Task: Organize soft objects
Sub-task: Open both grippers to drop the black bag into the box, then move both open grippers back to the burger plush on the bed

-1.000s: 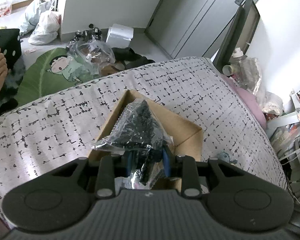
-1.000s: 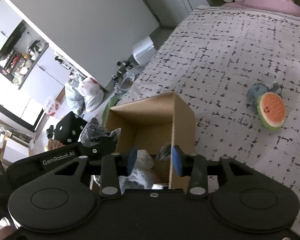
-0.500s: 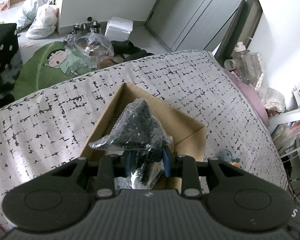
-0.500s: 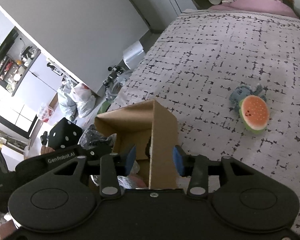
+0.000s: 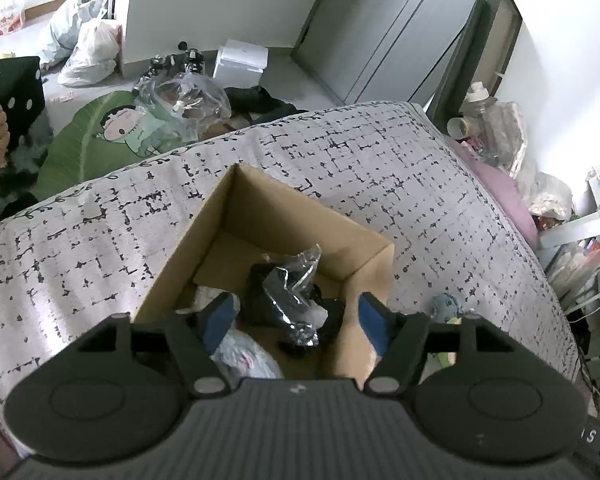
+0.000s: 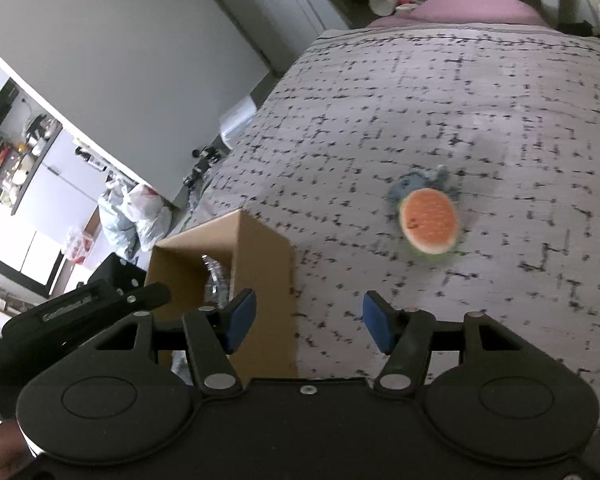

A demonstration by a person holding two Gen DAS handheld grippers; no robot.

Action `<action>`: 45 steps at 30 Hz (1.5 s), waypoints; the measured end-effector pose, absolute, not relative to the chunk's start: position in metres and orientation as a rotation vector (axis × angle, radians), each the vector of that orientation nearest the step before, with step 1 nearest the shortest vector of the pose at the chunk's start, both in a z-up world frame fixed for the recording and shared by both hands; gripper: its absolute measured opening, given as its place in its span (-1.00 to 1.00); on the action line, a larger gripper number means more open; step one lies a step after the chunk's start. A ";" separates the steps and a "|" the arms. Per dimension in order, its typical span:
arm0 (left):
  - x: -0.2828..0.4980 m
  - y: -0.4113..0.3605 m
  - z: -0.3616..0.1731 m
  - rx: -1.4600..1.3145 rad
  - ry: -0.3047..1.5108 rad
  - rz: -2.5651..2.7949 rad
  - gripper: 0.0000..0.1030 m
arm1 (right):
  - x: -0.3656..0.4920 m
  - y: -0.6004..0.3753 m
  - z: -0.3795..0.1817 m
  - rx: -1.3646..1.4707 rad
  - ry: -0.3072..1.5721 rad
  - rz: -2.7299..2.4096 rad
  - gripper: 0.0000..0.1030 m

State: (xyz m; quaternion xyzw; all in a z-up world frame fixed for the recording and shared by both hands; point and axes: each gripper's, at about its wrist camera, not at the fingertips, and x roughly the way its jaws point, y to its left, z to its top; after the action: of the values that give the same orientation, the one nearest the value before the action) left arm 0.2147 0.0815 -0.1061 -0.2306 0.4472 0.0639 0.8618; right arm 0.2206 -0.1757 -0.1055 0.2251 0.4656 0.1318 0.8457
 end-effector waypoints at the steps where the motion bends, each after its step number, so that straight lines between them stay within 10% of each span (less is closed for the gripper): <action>1: 0.213 0.080 -0.105 -0.480 0.934 0.136 0.39 | 0.220 -0.180 -0.105 0.480 0.979 0.273 0.16; 45: 0.234 -0.074 -0.112 -0.301 1.007 0.040 0.43 | 0.214 -0.325 -0.127 0.645 0.849 0.141 0.59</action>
State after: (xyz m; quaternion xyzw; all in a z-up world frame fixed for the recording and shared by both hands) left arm 0.2341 -0.0742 -0.1122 -0.1437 0.4808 0.0190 0.8648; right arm 0.2142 -0.3247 -0.1268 0.3071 0.4041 0.0671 0.8590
